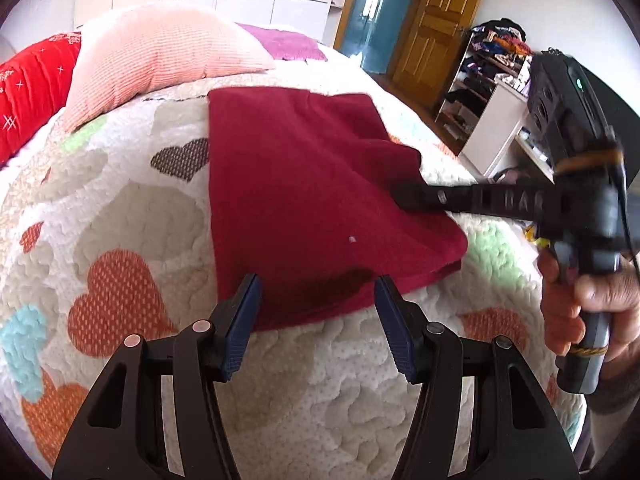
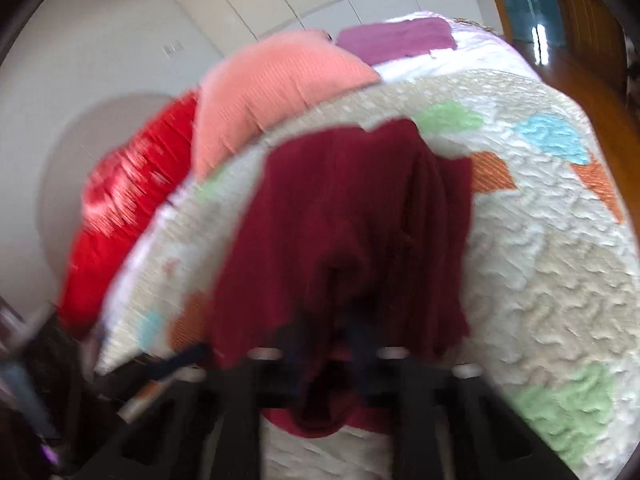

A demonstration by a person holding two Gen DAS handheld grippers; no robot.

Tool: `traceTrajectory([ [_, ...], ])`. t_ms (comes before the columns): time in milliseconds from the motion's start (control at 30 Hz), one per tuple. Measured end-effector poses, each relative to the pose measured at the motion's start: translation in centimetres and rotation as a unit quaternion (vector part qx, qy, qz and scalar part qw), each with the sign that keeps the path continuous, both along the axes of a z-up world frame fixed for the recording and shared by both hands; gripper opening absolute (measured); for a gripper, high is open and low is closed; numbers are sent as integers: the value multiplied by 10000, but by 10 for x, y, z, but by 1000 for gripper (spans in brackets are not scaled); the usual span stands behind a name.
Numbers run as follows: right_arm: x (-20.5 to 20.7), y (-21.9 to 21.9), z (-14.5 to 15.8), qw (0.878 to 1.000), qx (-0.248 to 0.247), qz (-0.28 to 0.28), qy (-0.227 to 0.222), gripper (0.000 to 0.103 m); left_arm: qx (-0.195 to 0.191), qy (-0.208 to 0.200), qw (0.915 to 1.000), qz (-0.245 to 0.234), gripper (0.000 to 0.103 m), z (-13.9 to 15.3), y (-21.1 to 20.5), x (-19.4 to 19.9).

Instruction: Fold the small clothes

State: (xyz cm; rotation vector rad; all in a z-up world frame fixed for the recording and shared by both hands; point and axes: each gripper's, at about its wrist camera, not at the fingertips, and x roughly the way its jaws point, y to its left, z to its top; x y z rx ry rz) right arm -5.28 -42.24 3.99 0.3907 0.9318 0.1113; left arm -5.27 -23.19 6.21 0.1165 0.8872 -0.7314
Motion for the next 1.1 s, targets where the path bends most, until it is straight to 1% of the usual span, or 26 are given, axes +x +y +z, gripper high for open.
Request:
traceTrajectory([
  [33,-8,1,-2,10000,-37,-4,-22,6,-22,-9,10000,-30,58,0,2,-2],
  [67,-16,1,-8,10000,-74,-22,-20,6,-29,-30,10000,-41,58,0,5,-4],
  [167,-20,-6,-20,9998,150,-93,51,6,65,1,9999,82,58,-3,6,-1],
  [267,-28,-13,-7,9986,433,-253,-188,6,-17,-4,9998,209,58,3,9,-1],
  [333,-37,-16,5,9976,501,-327,-359,12,-62,-97,9996,244,58,9,11,-3],
  [400,-42,-15,16,9972,400,-340,-533,14,-10,-241,9992,323,58,15,11,-4],
  [467,-40,-13,26,9969,241,-421,-627,21,11,-334,9986,410,58,19,10,-3],
  [500,-39,-12,28,9966,220,-465,-645,33,22,-345,9984,436,58,19,10,-2],
  [533,-35,-12,30,9962,208,-524,-667,43,47,-362,9982,469,58,20,8,0],
  [567,-29,-11,29,9962,207,-521,-662,43,62,-377,9981,478,58,21,7,0],
  [633,-15,-4,28,9969,116,-477,-612,43,92,-430,9978,488,58,22,4,2],
  [667,-11,-5,27,9971,32,-481,-586,40,115,-464,9977,490,58,22,3,3],
  [700,-5,-2,25,9971,-212,-505,-524,21,141,-492,9975,491,58,22,2,5],
  [733,-3,-2,25,9965,-397,-542,-503,13,159,-505,9973,500,58,22,1,6],
  [800,-5,-4,26,9939,-720,-641,-540,13,191,-507,9973,505,58,21,0,9],
  [867,-2,-8,16,9930,-850,-710,-408,13,207,-502,9972,509,58,18,1,13],
  [900,1,-10,6,9932,-864,-724,-276,13,235,-474,9972,535,58,16,1,15],
  [933,2,-11,0,9933,-876,-709,-245,13,247,-444,9972,556,58,15,0,16],
  [1100,-4,-11,9,9935,-842,-657,-397,13,170,-256,9975,635,58,11,7,23],
])
